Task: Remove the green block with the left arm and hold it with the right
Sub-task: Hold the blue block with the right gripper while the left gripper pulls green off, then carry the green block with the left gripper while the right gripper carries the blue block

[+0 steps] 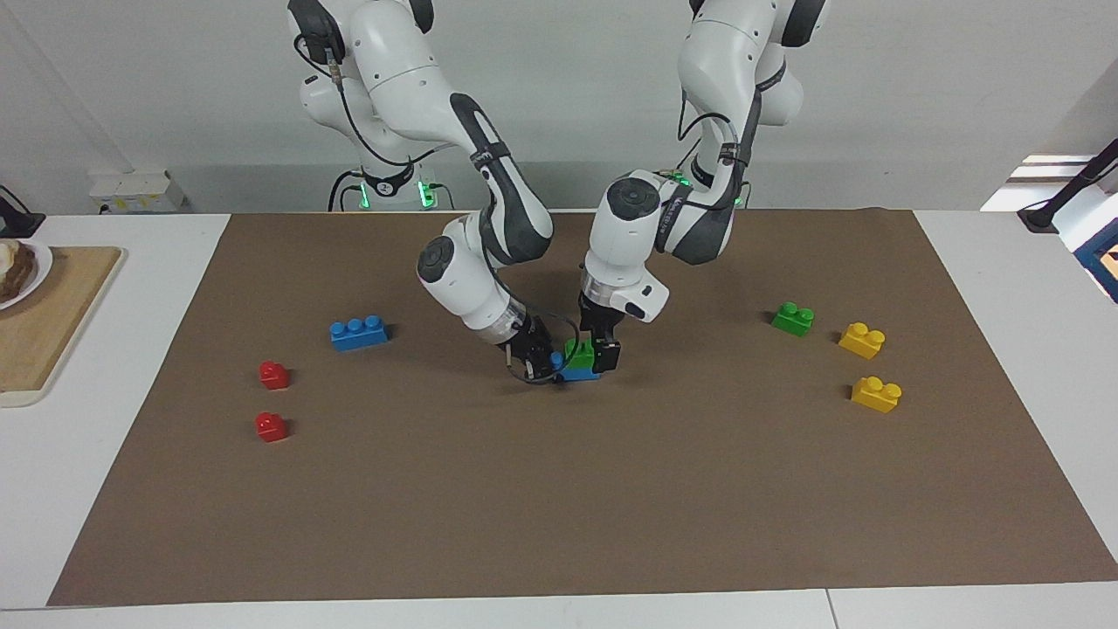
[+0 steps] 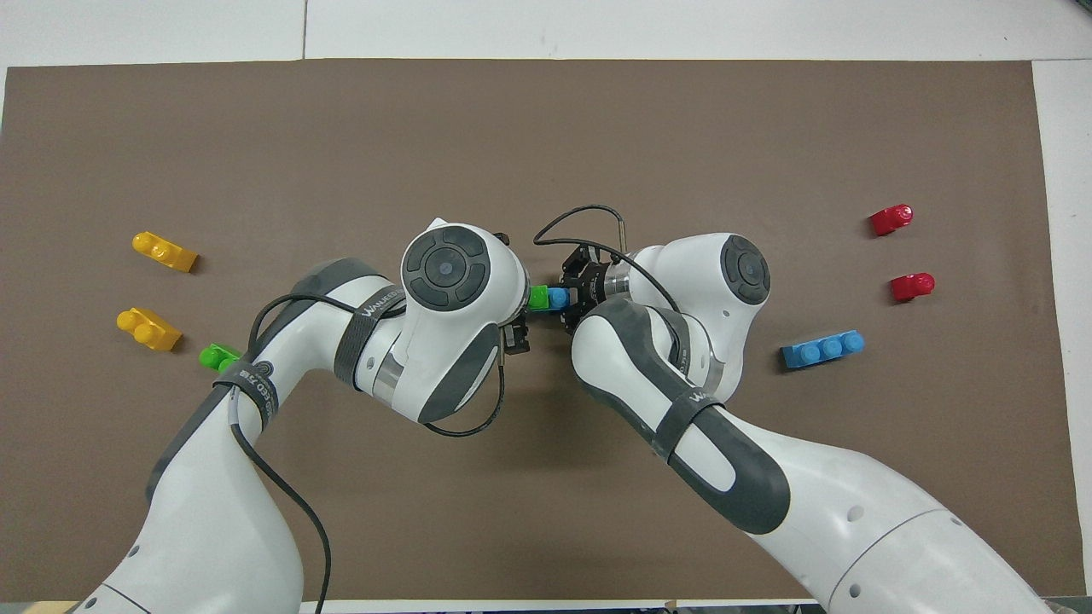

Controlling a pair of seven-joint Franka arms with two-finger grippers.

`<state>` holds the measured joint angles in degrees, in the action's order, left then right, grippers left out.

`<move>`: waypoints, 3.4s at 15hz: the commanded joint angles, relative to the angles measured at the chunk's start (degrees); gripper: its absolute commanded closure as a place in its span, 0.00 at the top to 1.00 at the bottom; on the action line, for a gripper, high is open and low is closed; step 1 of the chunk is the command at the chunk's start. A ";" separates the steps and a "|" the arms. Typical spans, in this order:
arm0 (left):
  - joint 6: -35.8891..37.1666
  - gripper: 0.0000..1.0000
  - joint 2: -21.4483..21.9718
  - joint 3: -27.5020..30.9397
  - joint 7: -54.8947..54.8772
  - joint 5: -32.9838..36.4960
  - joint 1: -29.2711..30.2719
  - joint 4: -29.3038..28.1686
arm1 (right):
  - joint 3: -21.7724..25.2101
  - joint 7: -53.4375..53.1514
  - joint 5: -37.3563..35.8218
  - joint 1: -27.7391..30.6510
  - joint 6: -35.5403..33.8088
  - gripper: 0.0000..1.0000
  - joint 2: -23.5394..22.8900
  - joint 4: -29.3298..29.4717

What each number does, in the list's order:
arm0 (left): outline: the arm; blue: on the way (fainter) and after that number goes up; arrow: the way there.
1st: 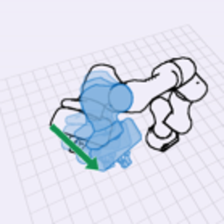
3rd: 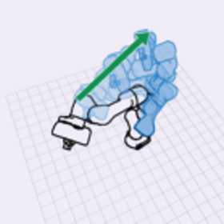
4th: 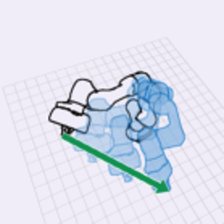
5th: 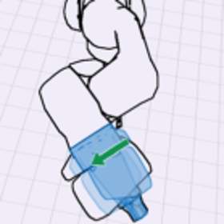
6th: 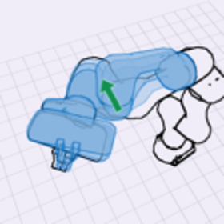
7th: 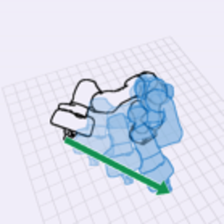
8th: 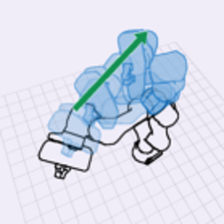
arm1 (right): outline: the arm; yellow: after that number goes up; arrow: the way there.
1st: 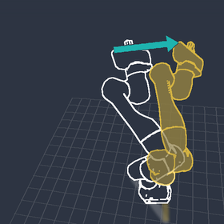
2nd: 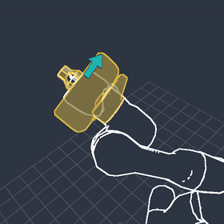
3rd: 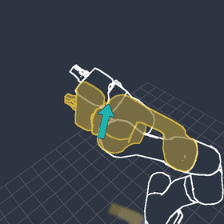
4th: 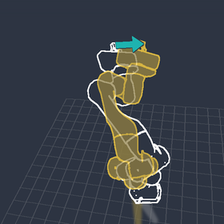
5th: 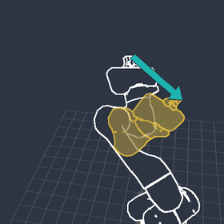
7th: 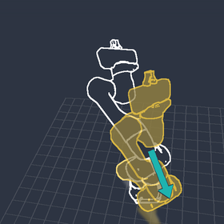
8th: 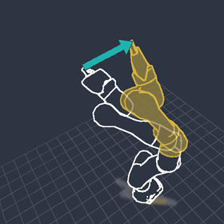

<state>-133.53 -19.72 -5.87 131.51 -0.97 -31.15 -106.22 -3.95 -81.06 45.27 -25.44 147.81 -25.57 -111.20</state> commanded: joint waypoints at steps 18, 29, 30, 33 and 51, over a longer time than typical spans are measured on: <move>4.41 0.00 6.09 0.51 2.18 5.11 0.82 0.93 | 0.00 0.03 1.84 -1.10 3.80 0.00 -1.24 -0.33; 14.18 0.00 13.04 0.77 -24.67 4.49 12.32 -0.38 | 0.09 0.38 1.76 -0.05 2.31 0.00 -1.24 0.63; 14.09 0.00 13.31 0.77 -29.42 3.79 14.08 -1.00 | 0.26 0.47 1.32 0.82 -0.13 0.00 -1.15 1.85; 14.09 0.00 13.48 0.77 -42.88 1.42 20.06 -1.88 | 0.53 0.82 -2.53 8.97 -13.64 0.00 -0.63 9.04; -1.29 0.00 4.35 1.03 -81.49 0.89 35.28 -9.27 | 0.35 33.87 -10.20 40.83 -31.80 0.00 -0.54 6.96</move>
<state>-133.04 -14.49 -4.42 52.76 0.75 2.81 -115.14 -2.54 -48.00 36.28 14.80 114.96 -26.69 -103.06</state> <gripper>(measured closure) 0.648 0.652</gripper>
